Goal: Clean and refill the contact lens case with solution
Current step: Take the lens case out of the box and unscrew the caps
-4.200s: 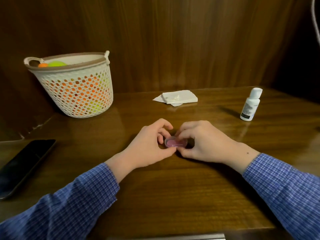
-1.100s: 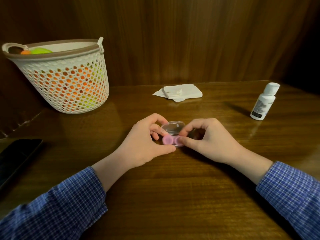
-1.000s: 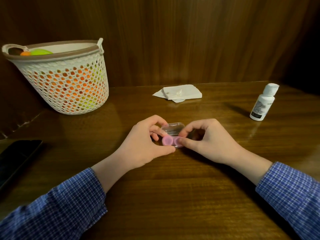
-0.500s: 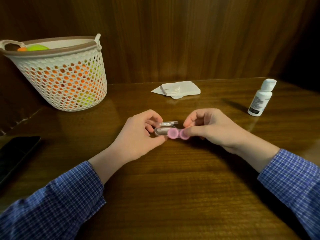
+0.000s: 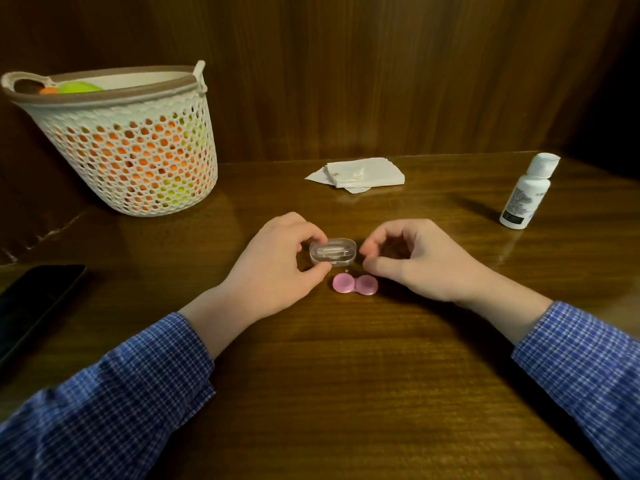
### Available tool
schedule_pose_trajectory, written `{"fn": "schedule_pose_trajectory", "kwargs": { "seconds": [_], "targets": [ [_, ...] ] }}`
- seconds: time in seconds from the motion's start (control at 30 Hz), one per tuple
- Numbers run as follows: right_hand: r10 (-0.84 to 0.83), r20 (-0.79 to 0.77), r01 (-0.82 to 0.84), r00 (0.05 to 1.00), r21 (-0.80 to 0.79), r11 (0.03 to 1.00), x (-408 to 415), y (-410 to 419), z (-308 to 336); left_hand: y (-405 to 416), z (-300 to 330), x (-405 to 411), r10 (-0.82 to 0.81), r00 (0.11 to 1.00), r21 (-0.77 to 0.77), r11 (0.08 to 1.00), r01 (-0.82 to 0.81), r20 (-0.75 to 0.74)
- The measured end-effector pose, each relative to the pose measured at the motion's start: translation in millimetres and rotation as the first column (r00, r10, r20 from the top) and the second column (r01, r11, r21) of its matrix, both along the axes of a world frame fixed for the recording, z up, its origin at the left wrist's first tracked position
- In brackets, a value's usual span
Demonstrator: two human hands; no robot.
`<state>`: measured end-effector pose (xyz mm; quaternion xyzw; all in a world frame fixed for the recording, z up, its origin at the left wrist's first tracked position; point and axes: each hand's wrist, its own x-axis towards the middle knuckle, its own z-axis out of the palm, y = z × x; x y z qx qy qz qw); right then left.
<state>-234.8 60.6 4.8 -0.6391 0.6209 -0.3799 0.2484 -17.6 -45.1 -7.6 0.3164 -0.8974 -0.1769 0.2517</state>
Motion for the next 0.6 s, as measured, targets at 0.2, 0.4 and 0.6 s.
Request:
{"fn": "schedule_pose_trajectory", "kwargs": {
  "seconds": [0.2,0.4,0.6],
  "targets": [
    [0.094,-0.153,-0.1,0.984,-0.032,0.995,2.7,-4.5,-6.3,1.8,2.6,1.0,-0.032,0.999,-0.038,0.999,0.033,0.044],
    [0.093,-0.174,-0.095,0.98,-0.002,0.995,3.1,-4.3,-5.6,3.2,2.7,-1.0,-0.008,1.0,-0.019,1.0,0.008,0.006],
    [0.104,-0.189,-0.104,0.976,0.009,0.995,3.7,-3.9,-5.6,3.0,3.5,-1.6,-0.011,1.0,-0.02,1.0,0.011,-0.009]
  ]
}}
